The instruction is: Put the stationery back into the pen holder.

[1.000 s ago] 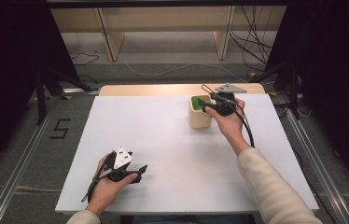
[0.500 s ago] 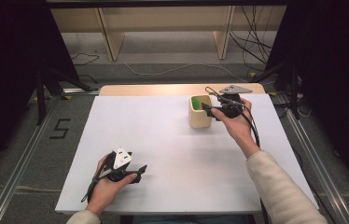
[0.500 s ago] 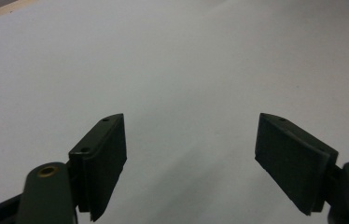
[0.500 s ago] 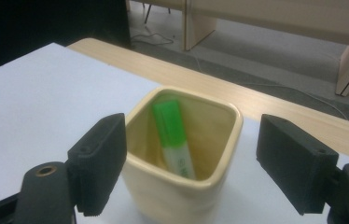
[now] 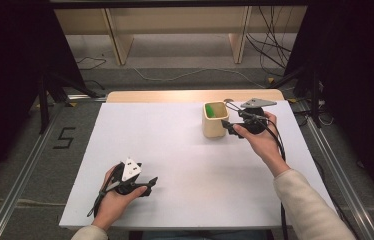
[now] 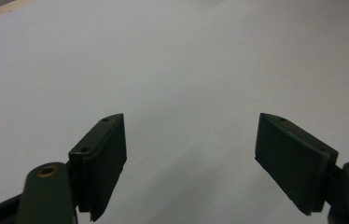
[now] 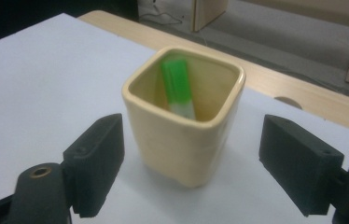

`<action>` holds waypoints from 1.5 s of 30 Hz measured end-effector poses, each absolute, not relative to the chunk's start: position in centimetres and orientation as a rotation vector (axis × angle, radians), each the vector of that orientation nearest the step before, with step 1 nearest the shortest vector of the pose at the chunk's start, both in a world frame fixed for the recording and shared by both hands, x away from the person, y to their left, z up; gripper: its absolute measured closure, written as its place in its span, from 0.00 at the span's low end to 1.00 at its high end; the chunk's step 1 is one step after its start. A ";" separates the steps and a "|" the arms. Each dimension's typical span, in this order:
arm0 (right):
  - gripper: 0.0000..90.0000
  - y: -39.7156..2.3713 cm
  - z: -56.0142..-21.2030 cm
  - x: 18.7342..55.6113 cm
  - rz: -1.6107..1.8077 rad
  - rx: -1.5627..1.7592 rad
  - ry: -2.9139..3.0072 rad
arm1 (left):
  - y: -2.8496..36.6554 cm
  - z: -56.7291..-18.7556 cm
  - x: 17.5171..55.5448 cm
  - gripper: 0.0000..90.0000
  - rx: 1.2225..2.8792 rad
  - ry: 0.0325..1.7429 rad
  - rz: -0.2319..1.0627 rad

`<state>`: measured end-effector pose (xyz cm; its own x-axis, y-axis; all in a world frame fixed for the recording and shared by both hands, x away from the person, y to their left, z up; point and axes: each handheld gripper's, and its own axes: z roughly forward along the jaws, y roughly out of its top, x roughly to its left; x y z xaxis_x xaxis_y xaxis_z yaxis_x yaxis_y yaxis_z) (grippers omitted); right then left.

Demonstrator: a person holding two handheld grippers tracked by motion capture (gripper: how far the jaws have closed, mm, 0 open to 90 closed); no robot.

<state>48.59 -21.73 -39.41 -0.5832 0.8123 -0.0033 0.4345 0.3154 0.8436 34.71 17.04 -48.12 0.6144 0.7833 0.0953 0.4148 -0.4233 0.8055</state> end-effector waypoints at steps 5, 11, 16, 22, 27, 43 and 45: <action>0.25 -22.5 -39.7 47.4 1.168 1.094 2.192 | 17.0 -48.2 34.7 0.27 2.058 0.941 0.604; 0.25 -23.3 -40.2 45.9 1.160 1.104 2.209 | 16.9 -48.1 34.7 0.27 2.057 0.941 0.602; 0.25 -23.9 -40.8 44.7 1.158 1.100 2.233 | 16.9 -48.2 34.7 0.27 2.056 0.943 0.600; 0.25 -24.7 -42.0 43.0 1.142 1.106 2.279 | 16.9 -48.2 34.7 0.27 2.057 0.944 0.597; 0.25 -25.6 -43.1 41.6 1.144 1.126 2.299 | 16.8 -48.2 34.6 0.27 2.054 0.947 0.595; 0.24 -27.4 -46.1 36.6 1.171 1.094 2.344 | 16.5 -48.3 34.6 0.27 2.059 0.934 0.581; 0.24 -27.5 -46.2 36.4 1.181 1.094 2.342 | 16.3 -48.2 34.5 0.27 2.061 0.929 0.571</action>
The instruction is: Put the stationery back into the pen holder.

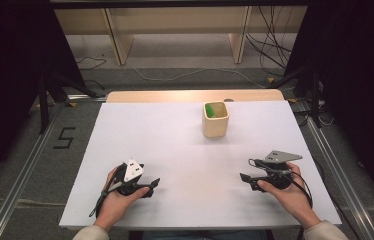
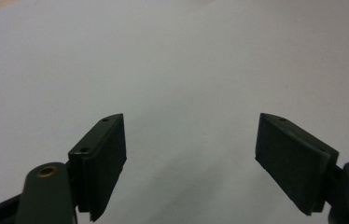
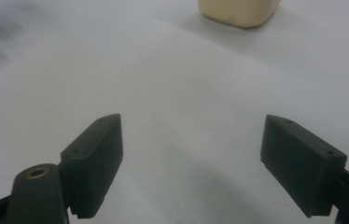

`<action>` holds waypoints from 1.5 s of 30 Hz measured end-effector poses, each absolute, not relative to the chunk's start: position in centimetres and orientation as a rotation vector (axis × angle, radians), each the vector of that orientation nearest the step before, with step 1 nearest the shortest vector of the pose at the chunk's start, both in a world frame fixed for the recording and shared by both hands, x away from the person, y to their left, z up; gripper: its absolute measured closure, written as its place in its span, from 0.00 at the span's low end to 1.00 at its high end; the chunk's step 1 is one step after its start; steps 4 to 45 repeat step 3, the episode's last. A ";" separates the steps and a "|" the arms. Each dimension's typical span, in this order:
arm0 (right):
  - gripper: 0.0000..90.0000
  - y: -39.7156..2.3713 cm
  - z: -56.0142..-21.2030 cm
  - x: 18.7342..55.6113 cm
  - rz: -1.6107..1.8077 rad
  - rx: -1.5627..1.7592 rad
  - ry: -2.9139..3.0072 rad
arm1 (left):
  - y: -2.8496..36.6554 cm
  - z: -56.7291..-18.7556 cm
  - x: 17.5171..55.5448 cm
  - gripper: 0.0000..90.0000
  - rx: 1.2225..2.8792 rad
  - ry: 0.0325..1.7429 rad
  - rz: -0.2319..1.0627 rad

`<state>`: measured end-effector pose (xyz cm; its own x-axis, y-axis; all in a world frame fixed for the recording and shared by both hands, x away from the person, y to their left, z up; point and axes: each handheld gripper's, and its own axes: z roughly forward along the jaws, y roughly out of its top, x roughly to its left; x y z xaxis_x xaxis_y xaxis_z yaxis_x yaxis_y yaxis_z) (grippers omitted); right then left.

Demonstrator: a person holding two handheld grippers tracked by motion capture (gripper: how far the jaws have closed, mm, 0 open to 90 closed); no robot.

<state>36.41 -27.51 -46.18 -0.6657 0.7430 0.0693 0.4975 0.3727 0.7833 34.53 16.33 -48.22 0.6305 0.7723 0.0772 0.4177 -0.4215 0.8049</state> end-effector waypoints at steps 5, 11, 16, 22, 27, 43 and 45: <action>0.23 -27.8 -46.3 36.2 1.183 1.098 2.338 | 15.8 -48.2 34.4 0.27 2.047 0.922 0.539; 0.23 -27.8 -46.3 36.2 1.183 1.098 2.338 | 15.8 -48.2 34.4 0.27 2.047 0.922 0.539; 0.23 -27.8 -46.3 36.2 1.183 1.098 2.338 | 15.8 -48.2 34.4 0.27 2.047 0.922 0.539; 0.23 -27.8 -46.3 36.2 1.183 1.098 2.338 | 15.8 -48.2 34.4 0.27 2.047 0.922 0.539; 0.23 -27.8 -46.3 36.2 1.183 1.098 2.338 | 15.8 -48.2 34.4 0.27 2.047 0.922 0.539; 0.23 -27.8 -46.3 36.2 1.183 1.098 2.338 | 15.8 -48.2 34.4 0.27 2.047 0.922 0.539; 0.23 -27.8 -46.3 36.2 1.183 1.098 2.338 | 15.8 -48.2 34.4 0.27 2.047 0.922 0.539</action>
